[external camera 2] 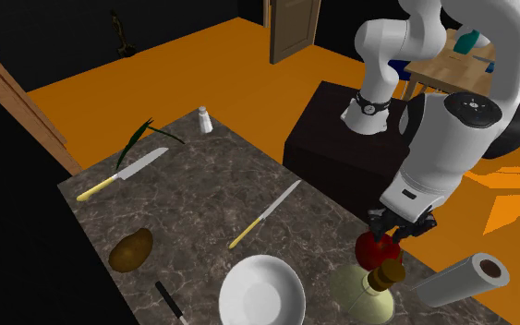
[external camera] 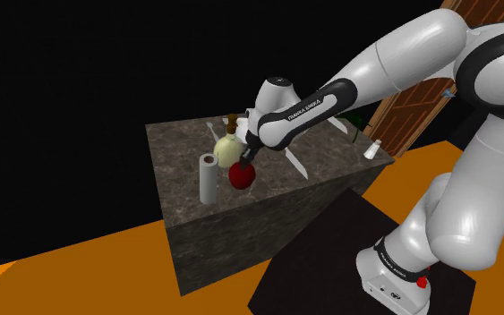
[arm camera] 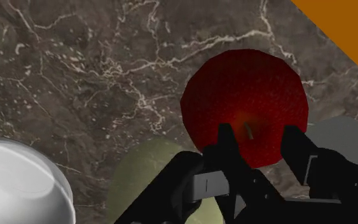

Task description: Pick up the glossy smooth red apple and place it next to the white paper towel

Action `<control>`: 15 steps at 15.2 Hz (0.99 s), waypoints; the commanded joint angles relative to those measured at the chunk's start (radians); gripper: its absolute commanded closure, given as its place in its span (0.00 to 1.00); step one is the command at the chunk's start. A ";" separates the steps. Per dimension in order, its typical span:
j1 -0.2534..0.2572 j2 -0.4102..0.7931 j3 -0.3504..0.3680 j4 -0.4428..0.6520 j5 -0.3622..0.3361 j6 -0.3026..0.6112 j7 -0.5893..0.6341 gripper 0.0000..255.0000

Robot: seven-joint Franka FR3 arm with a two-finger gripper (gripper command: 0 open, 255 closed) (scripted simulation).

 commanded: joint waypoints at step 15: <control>0.001 -0.114 -0.008 0.000 -0.021 -0.114 0.015 0.00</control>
